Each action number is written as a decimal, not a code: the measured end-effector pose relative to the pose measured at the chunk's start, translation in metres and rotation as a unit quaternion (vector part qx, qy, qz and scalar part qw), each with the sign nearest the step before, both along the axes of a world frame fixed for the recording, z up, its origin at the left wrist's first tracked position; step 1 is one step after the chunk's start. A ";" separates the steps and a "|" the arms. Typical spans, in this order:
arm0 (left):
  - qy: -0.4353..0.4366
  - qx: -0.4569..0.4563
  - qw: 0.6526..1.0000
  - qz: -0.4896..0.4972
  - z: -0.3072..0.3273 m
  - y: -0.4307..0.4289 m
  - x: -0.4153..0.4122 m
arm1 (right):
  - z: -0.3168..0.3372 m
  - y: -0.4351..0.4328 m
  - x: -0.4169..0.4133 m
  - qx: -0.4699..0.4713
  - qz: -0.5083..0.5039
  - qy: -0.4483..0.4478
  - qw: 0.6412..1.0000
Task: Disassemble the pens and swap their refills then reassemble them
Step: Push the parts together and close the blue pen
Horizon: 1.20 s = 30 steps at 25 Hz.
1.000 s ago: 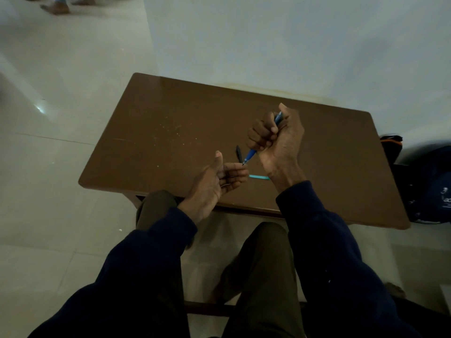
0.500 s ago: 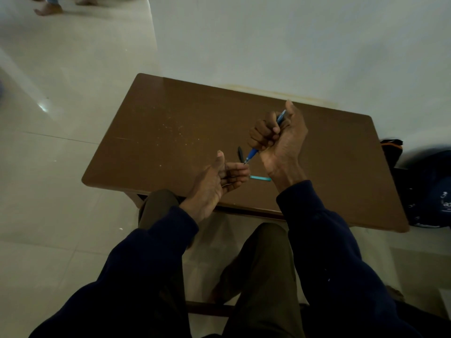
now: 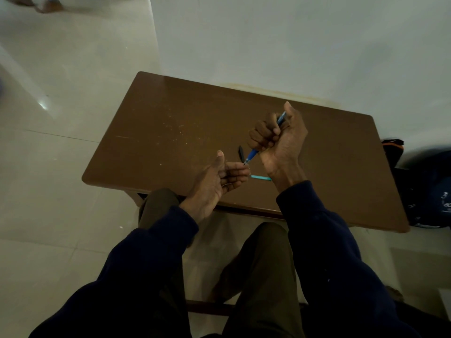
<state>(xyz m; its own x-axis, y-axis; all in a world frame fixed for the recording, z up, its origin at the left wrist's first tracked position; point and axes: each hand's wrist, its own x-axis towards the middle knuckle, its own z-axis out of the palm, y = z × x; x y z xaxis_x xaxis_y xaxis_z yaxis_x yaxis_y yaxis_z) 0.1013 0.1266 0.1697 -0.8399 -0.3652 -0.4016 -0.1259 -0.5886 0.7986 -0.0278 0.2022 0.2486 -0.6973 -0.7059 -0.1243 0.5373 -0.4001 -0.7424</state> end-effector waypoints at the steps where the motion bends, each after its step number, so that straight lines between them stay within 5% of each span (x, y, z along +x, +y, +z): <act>1: 0.000 0.002 1.000 0.001 0.000 0.000 0.000 | 0.000 0.000 0.000 0.000 0.002 -0.001 1.000; 30: -0.004 -0.014 1.000 -0.006 0.000 -0.002 0.001 | -0.001 0.000 -0.002 -0.011 0.004 -0.026 1.000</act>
<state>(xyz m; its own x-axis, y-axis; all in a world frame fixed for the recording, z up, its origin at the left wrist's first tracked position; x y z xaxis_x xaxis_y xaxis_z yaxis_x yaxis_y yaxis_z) 0.1024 0.1250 0.1701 -0.8408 -0.3666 -0.3983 -0.1393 -0.5644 0.8137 -0.0297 0.2021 0.2477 -0.6850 -0.7139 -0.1451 0.5781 -0.4116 -0.7045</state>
